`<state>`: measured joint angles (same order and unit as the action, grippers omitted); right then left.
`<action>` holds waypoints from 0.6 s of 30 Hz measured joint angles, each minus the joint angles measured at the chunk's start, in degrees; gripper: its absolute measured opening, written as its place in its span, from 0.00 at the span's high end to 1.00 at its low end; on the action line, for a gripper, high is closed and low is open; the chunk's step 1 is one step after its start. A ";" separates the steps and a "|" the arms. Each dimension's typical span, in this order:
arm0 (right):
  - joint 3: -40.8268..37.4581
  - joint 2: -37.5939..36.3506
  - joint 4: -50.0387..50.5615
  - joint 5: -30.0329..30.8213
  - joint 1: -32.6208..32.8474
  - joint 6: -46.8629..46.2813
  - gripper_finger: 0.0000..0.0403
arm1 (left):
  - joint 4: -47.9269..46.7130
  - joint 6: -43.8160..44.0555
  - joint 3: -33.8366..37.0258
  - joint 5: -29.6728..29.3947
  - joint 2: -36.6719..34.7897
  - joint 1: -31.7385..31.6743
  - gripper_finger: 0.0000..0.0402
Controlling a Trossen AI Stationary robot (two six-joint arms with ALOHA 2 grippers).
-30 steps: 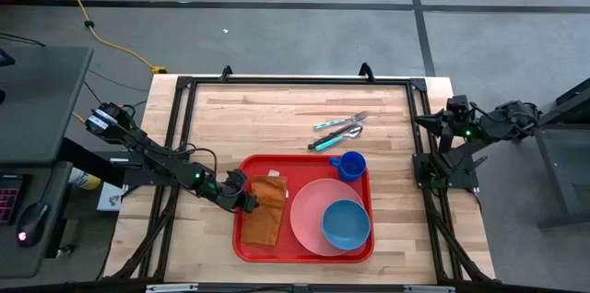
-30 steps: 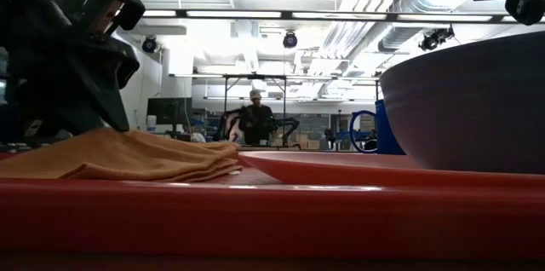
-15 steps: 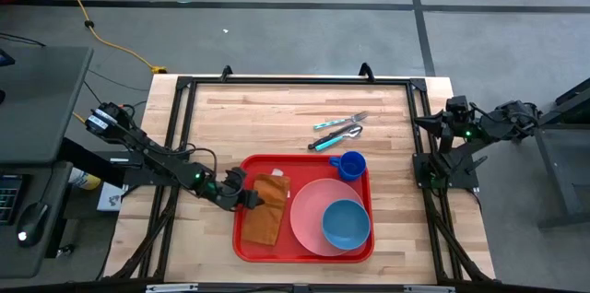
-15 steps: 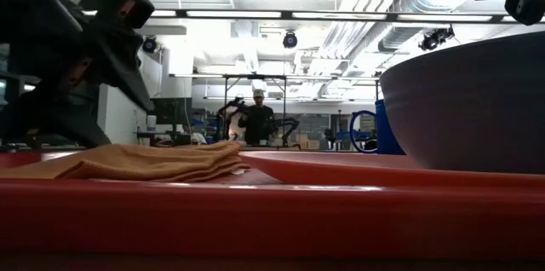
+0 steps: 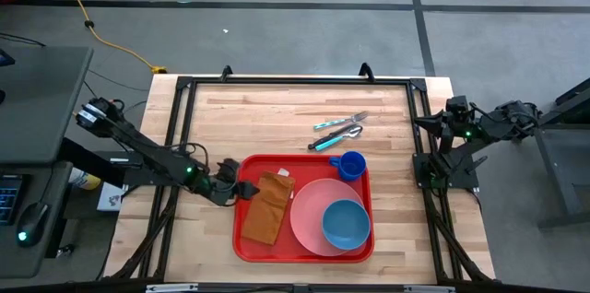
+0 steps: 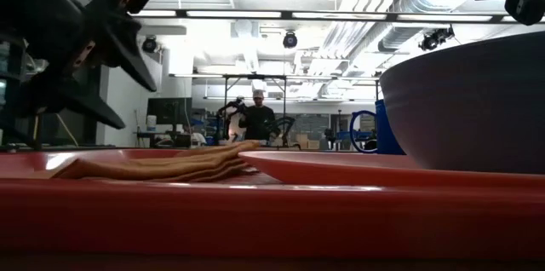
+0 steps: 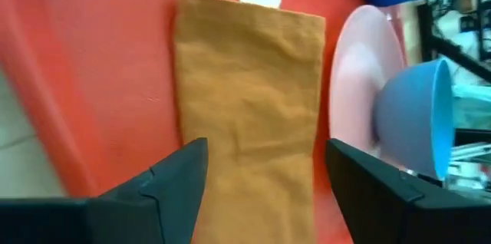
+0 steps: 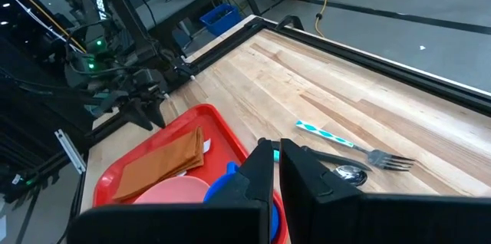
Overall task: Set up tray
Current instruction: Put the orange napkin on the red serving tray
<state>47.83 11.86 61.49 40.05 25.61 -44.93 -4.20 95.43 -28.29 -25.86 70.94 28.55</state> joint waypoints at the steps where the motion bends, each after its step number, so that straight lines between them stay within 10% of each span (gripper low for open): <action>1: 0.00 0.00 0.00 0.02 -0.02 0.00 0.99 | -1.70 -1.13 -0.13 0.01 -0.26 -0.57 0.30; 18: 0.00 0.00 -0.07 -0.17 0.00 -0.55 1.00 | -22.45 -58.03 -14.09 16.48 0.14 -19.55 0.58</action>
<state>47.83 11.86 61.43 39.88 25.61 -45.47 -26.66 37.41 -42.38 -9.38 71.08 8.99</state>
